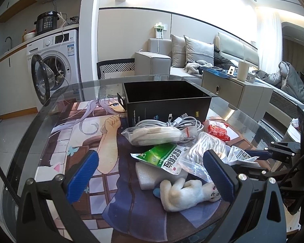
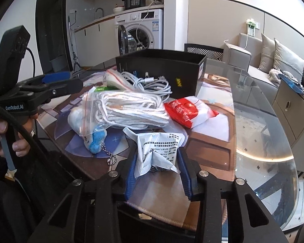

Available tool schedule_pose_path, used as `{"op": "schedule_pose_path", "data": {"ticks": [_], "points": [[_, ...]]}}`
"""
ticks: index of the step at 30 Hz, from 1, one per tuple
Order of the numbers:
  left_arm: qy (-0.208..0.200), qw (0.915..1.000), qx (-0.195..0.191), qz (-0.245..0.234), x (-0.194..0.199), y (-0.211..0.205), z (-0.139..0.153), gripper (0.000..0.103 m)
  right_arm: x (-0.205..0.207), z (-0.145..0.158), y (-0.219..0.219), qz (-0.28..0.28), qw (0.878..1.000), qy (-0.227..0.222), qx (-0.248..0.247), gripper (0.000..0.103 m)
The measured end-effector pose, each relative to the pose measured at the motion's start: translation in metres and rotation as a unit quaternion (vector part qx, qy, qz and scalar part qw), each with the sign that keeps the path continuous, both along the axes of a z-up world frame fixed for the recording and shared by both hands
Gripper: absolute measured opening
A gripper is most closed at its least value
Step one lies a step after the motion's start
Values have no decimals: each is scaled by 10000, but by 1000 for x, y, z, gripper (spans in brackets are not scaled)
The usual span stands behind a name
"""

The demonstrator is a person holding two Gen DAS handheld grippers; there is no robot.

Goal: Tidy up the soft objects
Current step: 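Grasp the clear zip bag of white cables with the left gripper while the right holds the packet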

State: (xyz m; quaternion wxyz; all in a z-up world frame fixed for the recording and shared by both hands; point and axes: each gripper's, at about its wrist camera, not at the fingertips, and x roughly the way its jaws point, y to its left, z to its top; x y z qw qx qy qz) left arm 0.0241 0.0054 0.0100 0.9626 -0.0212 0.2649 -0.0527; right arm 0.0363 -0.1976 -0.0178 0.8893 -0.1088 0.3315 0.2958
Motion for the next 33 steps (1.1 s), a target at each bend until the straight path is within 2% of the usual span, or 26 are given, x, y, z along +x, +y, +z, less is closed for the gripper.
{"op": "schedule_pose_path", "data": {"ticks": [8,16,22,28,29,33], "points": [[0,9994,186,-288,1,-15,2,103,-5,11,-16,-169,9996,-161,180,38],[88,9938,755,-806,7,-49,-5,103,-5,16,-20,-237,9991,-216,293,38],[262,9888,853,-1200,14,-67,-9,103,-3,18,-24,-320,9987,-236,333,38],[415,9855,942,-1349,24,-77,-13,102,-2,19,-29,-372,9983,-231,378,38],[443,9853,960,-1344,25,-78,-14,102,-2,19,-28,-373,9983,-226,384,38],[599,9846,955,-1336,31,-79,-18,88,-2,18,-29,-369,9983,-205,402,38]]}}
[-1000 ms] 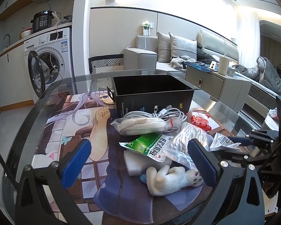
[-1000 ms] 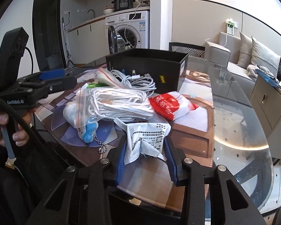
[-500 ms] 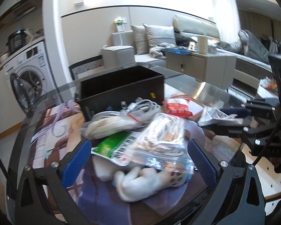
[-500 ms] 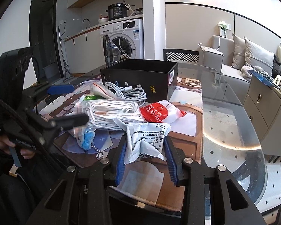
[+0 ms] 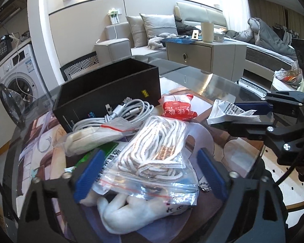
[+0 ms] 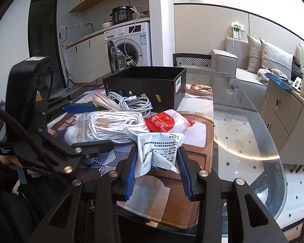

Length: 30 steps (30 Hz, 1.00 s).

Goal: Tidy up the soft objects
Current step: 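Grasp the clear zip bag of white cables with the left gripper while the right holds the packet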

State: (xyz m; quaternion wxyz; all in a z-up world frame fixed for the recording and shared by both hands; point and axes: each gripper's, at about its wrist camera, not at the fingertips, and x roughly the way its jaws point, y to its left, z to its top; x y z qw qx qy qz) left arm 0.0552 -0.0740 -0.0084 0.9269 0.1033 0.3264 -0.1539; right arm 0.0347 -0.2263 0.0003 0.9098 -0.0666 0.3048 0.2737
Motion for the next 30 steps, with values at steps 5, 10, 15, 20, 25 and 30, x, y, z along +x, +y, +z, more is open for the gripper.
{"op": "schedule_pose_path", "data": {"ticks": [5,10,15,20,25,30], "points": [[-64,9998,171,14,1,-3,-3,78,0,-1,0,20,10000,21,9,38],[-141,9998,-32,-99,-7,1,3,77,0,2,1,8,10000,-17,20,38],[-245,9994,-211,-84,-14,9,10,75,-3,7,1,-1,9999,-96,46,38],[-159,9998,-126,-85,-15,12,8,73,-5,7,4,32,9999,-102,4,38],[-169,9997,143,-92,-15,4,5,78,-4,8,5,42,9999,-101,-9,38],[-93,9994,342,-39,-9,-1,0,82,-5,8,5,33,9999,-101,3,38]]}}
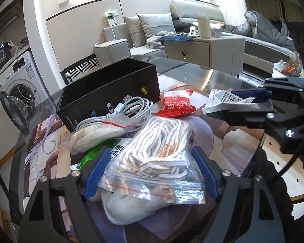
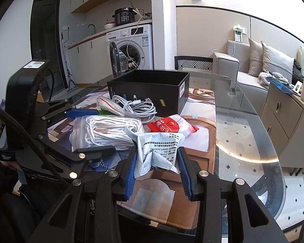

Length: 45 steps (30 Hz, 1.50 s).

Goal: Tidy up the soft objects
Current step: 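Grasp the clear zip bag of white cables with the left gripper while the right holds the packet, then lift the cable bag with the left gripper while the right carries the packet over the black box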

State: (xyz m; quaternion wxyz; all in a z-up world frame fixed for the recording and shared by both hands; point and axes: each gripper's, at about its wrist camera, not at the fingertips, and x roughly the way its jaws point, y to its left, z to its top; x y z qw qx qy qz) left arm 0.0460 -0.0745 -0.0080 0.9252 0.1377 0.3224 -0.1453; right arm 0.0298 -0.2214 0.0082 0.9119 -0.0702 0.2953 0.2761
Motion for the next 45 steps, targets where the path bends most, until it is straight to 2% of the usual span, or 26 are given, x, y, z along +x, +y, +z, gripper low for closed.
{"op": "schedule_pose_path", "data": {"ticks": [4,5,7,8,10,11,12,13,23,32,45], "points": [[33,10000,11,-37,4,-2,-2,82,2,-1,-1,-19,10000,30,14,38],[59,10000,-16,-65,5,-2,-3,77,2,-1,-1,-27,10000,31,14,38],[108,9998,-124,-129,6,-3,-3,74,2,-1,-2,-32,10000,37,25,38],[117,9997,-141,-157,6,-3,-4,63,3,-1,-3,-34,10000,36,26,38],[56,9998,-129,-149,4,-3,-3,59,3,-1,-3,-38,10000,36,35,38],[53,9996,-206,-161,3,-1,-2,51,3,-1,-4,-41,10000,30,37,38],[23,9995,-276,-152,2,1,0,37,3,-1,-4,-42,10000,28,39,38],[36,9992,-381,-148,2,4,2,35,3,-1,-4,-46,10000,19,42,38],[-107,9981,-576,-176,-10,12,11,35,-1,4,-3,-22,10000,-82,45,38],[-378,9944,-989,13,-19,35,35,35,-1,16,3,19,9997,-195,121,38],[-671,9791,-1831,578,-8,86,60,36,13,50,18,55,9982,-421,422,38]]}}
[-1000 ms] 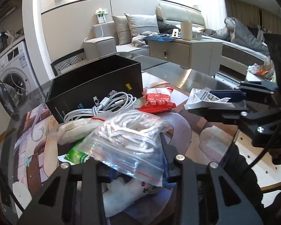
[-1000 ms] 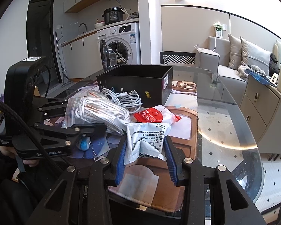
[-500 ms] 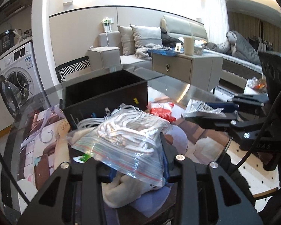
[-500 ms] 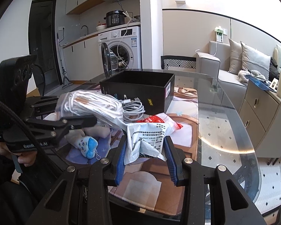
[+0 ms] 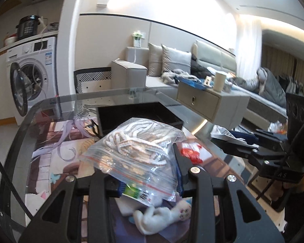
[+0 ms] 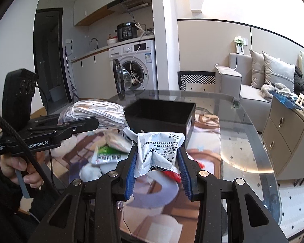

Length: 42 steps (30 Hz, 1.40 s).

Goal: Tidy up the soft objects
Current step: 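Lift the cable bag with the left gripper while the right carries the packet over the black box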

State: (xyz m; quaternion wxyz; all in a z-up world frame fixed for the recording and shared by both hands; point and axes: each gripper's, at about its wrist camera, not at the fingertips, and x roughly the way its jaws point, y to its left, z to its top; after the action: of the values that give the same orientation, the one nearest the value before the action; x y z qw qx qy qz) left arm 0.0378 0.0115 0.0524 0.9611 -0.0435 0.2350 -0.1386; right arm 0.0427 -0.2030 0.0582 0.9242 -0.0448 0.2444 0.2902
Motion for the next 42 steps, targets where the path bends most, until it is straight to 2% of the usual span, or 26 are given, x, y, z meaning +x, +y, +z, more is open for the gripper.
{"op": "schedule_pose_path", "data": {"ticks": [6,23,29,42], "points": [[-110,9996,-76,265,12,16,8,36,9,19,7,-17,9999,-161,55,38],[-317,9978,126,568,52,36,22,36,57,56,13,-157,9993,-334,111,38],[-198,9980,139,585,70,34,14,36,81,53,24,-90,9997,-221,12,38],[87,9974,-79,715,106,22,-4,37,127,27,50,-48,9999,98,-94,38]]}}
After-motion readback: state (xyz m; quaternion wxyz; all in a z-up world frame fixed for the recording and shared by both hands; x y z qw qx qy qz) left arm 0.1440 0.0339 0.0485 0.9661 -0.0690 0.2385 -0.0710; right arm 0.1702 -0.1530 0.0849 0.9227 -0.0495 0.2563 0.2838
